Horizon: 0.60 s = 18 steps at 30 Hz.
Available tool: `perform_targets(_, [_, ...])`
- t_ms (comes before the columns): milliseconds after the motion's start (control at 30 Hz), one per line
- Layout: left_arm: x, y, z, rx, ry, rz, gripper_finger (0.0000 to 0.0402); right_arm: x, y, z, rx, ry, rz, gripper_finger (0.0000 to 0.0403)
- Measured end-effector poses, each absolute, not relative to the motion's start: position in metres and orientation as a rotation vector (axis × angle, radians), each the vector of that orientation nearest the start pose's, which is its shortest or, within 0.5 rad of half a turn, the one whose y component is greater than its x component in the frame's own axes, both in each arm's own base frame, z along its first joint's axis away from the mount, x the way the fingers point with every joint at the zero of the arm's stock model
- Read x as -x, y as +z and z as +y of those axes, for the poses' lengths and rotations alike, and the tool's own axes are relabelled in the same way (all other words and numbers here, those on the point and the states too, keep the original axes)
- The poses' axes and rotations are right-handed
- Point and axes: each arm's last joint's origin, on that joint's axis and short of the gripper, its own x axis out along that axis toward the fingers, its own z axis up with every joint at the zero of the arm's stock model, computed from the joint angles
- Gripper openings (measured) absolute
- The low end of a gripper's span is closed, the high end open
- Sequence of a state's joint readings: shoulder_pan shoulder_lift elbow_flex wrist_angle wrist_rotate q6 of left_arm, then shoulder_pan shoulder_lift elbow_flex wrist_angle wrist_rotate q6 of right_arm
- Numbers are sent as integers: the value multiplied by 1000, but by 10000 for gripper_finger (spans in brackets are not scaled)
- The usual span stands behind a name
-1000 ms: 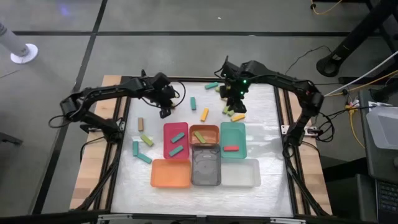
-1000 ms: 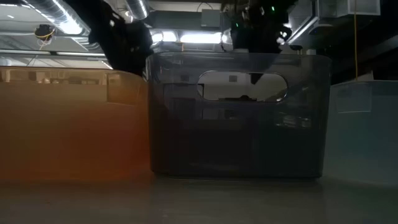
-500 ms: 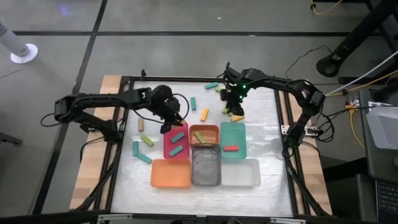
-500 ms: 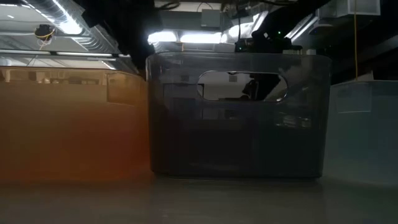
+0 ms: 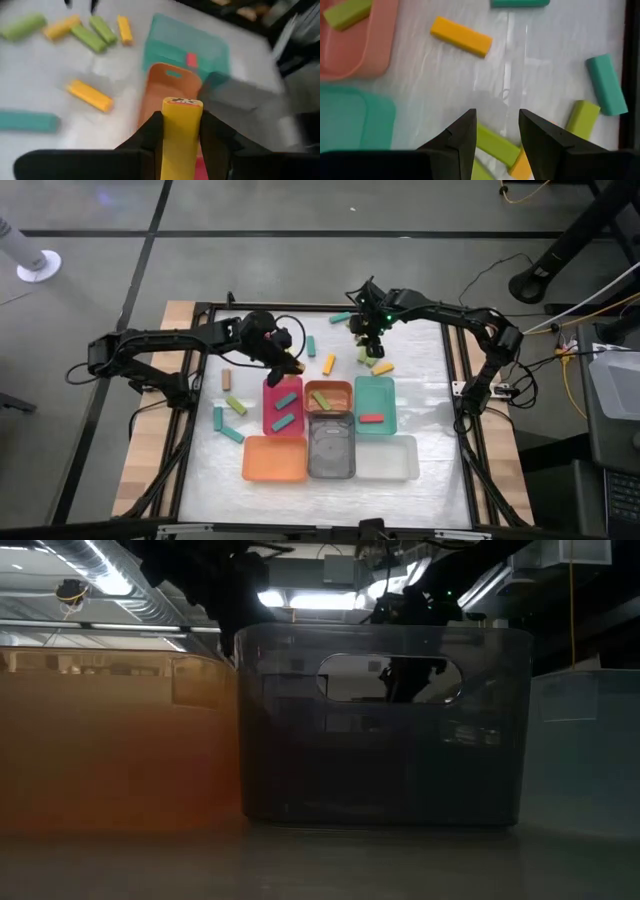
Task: Sort blocks
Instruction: Put the yellow block into the bottom orange bin
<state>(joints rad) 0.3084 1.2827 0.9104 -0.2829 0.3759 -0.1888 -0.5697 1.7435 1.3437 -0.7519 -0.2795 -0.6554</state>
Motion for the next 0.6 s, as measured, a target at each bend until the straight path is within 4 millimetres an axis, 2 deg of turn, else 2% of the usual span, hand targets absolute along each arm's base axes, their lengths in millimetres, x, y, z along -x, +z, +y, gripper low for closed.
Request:
perform_targets(133, [-263,269,59,684,-146,638,80,-302,236,-184,-1,13,1076,147])
perform_targets(233, [-267,271,40,770,-269,674,81,-302,236,-184,-70,-26,1075,147])
perform_targets(433, [-269,270,-13,731,-430,762,82,-304,237,-183,-21,64,1027,147])
perform_targets(600, [-268,269,-43,658,-391,777,91,-312,241,-181,120,144,951,147])
